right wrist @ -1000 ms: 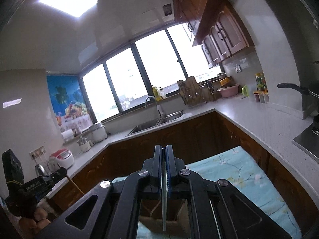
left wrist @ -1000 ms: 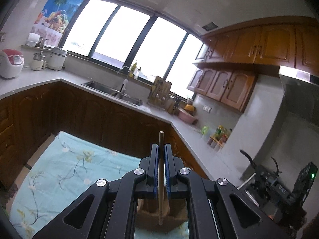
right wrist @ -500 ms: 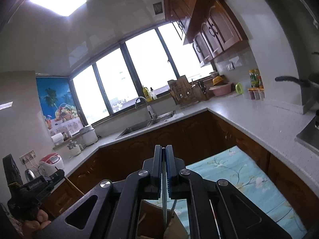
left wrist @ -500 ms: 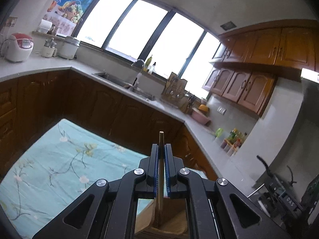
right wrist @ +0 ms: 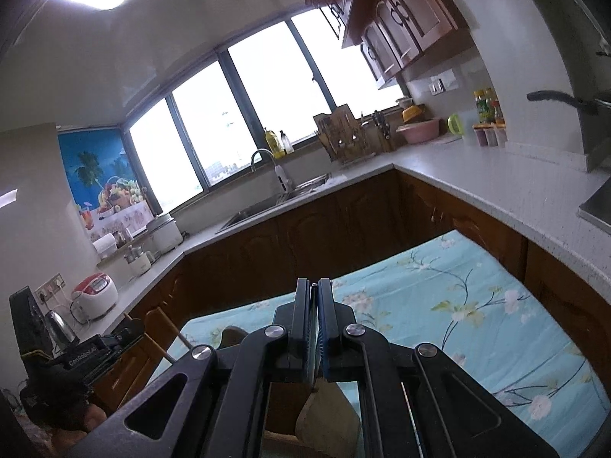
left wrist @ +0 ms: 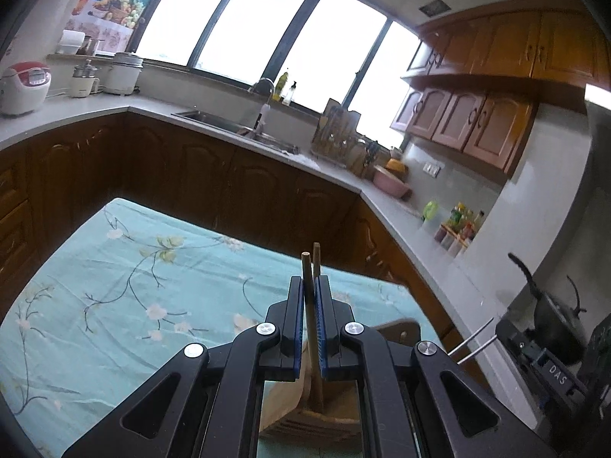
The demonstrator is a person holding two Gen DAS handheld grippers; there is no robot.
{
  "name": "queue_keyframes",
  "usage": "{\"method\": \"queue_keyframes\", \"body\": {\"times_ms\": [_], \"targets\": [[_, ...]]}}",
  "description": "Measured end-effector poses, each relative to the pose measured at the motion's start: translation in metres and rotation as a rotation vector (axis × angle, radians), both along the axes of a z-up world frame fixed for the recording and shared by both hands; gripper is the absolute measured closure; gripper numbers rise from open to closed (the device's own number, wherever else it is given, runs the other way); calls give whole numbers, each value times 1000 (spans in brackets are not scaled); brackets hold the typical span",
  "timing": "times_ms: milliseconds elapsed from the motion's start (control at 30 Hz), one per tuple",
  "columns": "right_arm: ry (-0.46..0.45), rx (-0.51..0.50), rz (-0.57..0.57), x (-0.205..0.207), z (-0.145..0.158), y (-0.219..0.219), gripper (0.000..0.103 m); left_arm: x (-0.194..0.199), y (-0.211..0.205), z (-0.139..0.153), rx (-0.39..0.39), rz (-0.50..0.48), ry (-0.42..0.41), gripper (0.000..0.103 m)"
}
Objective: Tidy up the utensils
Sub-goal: 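Lift both held chopsticks over the wooden utensil holder, then open both tools to release the chopsticks into the holder, then withdraw both tools from the holder toward the utensils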
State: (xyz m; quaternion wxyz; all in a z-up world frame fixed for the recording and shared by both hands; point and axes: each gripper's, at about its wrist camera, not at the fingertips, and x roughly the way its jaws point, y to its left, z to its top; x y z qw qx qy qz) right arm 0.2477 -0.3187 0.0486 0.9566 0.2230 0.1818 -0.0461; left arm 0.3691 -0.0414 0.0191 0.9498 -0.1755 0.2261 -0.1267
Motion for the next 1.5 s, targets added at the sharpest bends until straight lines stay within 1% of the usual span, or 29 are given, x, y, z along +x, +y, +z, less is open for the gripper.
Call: {"method": "queue_keyframes", "body": {"times_ms": [67, 100, 200, 300, 367, 500, 567, 600, 633, 667, 700, 767, 800, 833, 867, 933, 967, 1000, 1033, 1100, 1367, 1433, 1500], "targets": [[12, 2, 6, 2, -3, 0, 99, -2, 3, 1, 10, -14, 11, 99], [17, 3, 9, 2, -4, 1, 99, -2, 3, 2, 13, 2, 0, 99], [20, 10, 12, 2, -3, 0, 99, -4, 6, 5, 32, -3, 2, 98], [26, 11, 17, 2, -1, 1, 99, -2, 9, 10, 31, -8, 4, 98], [31, 17, 23, 2, -2, 2, 95, 0, 9, 11, 32, -12, 9, 98], [45, 32, 30, 5, -6, 2, 94, 3, 11, 13, 39, -18, 14, 98], [45, 32, 31, 4, -6, 2, 94, 3, 11, 11, 41, -17, 19, 95], [45, 31, 32, 4, -6, 3, 94, 4, 11, 10, 40, -16, 25, 92], [47, 32, 33, 4, -5, 3, 93, 3, 11, 9, 37, -14, 30, 86], [50, 30, 28, 4, -5, 3, 92, 2, 9, 7, 36, -9, 33, 83], [51, 31, 27, 3, -5, 3, 88, 1, 9, 7, 35, -5, 33, 82], [48, 39, 24, 1, -5, 2, 71, -1, 11, 8, 33, -4, 34, 81], [42, 43, 22, 0, -5, 1, 52, -2, 11, 8, 31, -6, 36, 79], [39, 42, 17, -2, -4, 1, 42, -4, 11, 9, 33, -5, 38, 74], [36, 39, 10, -3, -4, 0, 40, -6, 11, 8, 34, -4, 38, 71], [39, 45, 3, -6, -4, -1, 33, -12, 13, 9, 32, -1, 37, 54], [39, 56, 6, -7, -5, -2, 29, -14, 12, 9, 30, 2, 36, 49], [39, 67, 9, -8, -6, -3, 23, -18, 14, 10, 24, 9, 33, 41], [38, 68, 7, -10, -6, -3, 20, -22, 15, 11, 23, 16, 31, 35], [42, 63, 4, -13, -6, -3, 16, -30, 17, 12, 28, 22, 27, 30], [68, 49, 15, -34, -9, 6, 6, -68, 26, 14, 52, 37, 42, 20], [74, 55, 28, -39, -11, 9, 5, -81, 27, 16, 58, 46, 41, 13], [81, 61, 40, -45, -12, 12, 2, -94, 28, 19, 69, 50, 29, 12]]}}
